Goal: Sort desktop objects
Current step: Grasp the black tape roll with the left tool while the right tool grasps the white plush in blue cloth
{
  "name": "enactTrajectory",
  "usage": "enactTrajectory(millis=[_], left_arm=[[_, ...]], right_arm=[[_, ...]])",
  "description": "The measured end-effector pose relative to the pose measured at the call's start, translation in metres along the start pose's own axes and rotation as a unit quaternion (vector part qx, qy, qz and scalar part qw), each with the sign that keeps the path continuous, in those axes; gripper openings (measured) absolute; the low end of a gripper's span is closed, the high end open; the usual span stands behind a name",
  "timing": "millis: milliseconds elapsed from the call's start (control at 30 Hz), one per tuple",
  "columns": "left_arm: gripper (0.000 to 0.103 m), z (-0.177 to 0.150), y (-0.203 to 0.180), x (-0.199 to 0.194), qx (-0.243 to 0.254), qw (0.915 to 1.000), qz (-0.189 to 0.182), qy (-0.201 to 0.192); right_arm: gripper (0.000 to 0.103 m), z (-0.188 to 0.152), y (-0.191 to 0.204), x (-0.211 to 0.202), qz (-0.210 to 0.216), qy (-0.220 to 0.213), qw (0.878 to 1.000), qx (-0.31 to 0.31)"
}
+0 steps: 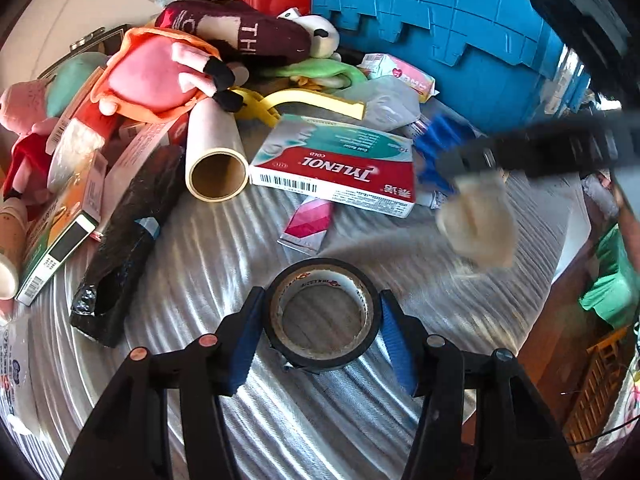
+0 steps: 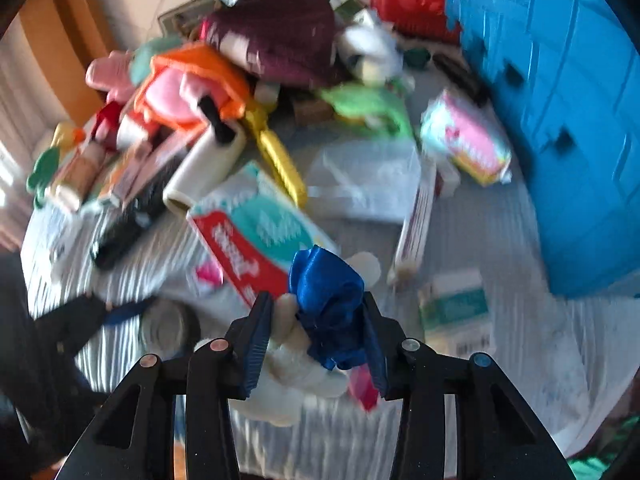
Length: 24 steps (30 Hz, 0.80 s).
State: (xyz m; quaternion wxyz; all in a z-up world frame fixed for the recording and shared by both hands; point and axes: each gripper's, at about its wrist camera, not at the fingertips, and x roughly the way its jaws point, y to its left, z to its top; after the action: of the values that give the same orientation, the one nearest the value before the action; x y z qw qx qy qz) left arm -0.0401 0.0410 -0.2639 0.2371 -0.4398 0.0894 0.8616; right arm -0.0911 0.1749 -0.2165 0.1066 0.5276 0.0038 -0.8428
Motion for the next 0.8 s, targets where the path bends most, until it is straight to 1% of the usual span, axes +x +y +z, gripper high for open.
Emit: enactTrajectory(millis=[33, 167, 200, 233, 300, 333, 400, 467, 600, 800], left_arm=[[0.055, 0.001, -0.002, 0.001, 0.001, 1.0, 0.008, 0.0], [0.055, 0.008, 0.0, 0.01, -0.017, 0.9996, 0.023, 0.002], [0.055, 0.004, 0.002, 0.007, -0.019, 0.9994, 0.028, 0.003], [0.055, 0.005, 0.001, 0.007, -0.022, 0.9992, 0.032, 0.004], [0.055, 0.004, 0.001, 0.006, -0.028, 0.9989, 0.037, 0.006], [0.055, 0.005, 0.0, 0.006, -0.029, 0.9988, 0.039, 0.007], [0.055, 0.005, -0.001, 0.006, -0.027, 0.9987, 0.042, 0.009], [0.055, 0.005, -0.001, 0.004, -0.026, 0.9986, 0.045, 0.009], [0.055, 0.003, 0.003, -0.008, -0.029, 0.9981, 0.053, -0.004], [0.055, 0.013, 0.014, -0.035, -0.039, 0.9965, 0.068, -0.03]], right_arm=[[0.042, -0.003, -0.002, 0.003, 0.008, 0.008, 1.0, 0.003], [0.052, -0.008, -0.014, 0.014, 0.022, 0.022, 0.999, 0.035], [0.053, -0.009, -0.017, 0.015, 0.027, 0.025, 0.999, 0.04], [0.053, -0.009, -0.017, 0.017, 0.029, 0.03, 0.998, 0.04], [0.054, -0.012, -0.011, 0.019, 0.017, 0.038, 0.999, 0.017], [0.053, -0.014, -0.008, 0.02, 0.008, 0.038, 0.999, 0.005], [0.044, -0.018, -0.001, 0.019, -0.013, 0.033, 0.999, -0.027], [0.041, -0.021, 0.004, 0.014, -0.016, 0.026, 0.999, -0.045], [0.04, -0.02, 0.01, -0.005, -0.021, 0.003, 0.997, -0.07], [0.04, -0.01, 0.021, -0.032, -0.031, -0.034, 0.994, -0.095]])
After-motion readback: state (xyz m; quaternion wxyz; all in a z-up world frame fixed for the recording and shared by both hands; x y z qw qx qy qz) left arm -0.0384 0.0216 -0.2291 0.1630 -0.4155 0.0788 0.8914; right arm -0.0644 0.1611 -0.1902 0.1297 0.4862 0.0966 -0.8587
